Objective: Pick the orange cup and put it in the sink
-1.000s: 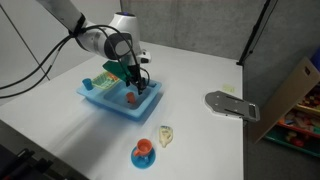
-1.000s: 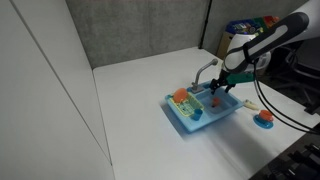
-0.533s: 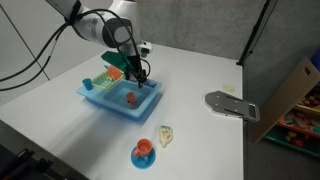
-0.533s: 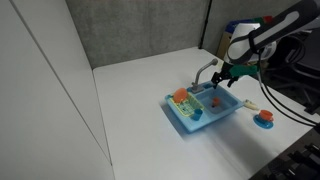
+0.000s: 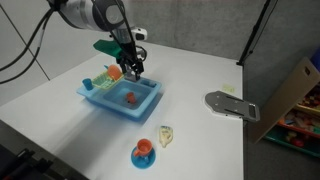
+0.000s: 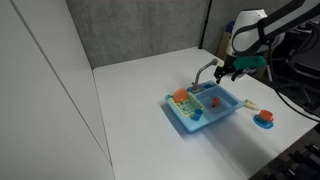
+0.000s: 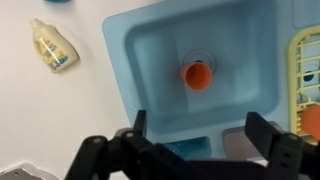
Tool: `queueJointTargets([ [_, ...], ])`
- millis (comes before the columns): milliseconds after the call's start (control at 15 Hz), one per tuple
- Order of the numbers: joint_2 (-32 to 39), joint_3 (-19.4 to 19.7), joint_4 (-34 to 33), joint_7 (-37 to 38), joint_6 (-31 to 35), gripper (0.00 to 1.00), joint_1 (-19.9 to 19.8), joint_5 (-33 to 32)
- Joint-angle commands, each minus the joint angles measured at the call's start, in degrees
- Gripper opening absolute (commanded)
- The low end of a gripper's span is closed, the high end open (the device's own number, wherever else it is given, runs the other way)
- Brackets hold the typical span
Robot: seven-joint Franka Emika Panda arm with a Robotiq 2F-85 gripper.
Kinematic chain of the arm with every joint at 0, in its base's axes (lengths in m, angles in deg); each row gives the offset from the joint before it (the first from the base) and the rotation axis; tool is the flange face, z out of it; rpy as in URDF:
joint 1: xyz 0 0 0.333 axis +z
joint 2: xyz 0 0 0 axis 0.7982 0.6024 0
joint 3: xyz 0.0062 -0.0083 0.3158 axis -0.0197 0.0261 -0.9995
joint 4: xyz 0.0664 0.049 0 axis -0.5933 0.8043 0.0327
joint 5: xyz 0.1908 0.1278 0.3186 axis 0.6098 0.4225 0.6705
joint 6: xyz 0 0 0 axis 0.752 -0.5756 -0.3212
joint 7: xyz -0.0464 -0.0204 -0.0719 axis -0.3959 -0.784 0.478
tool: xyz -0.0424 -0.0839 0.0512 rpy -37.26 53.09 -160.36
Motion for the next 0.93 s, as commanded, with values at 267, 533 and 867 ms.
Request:
queueJointTargets([
  [267,-10.5,0.8,9.2,0.6,-3.9,1.0,0.4,-4.5],
  [533,-15.7,0.8,12.5,0.5,-7.4,1.0,-0.4,-4.8],
  [867,-22.6,0.4,14.9,0.6,-12.9,1.0,-1.6,-4.4],
])
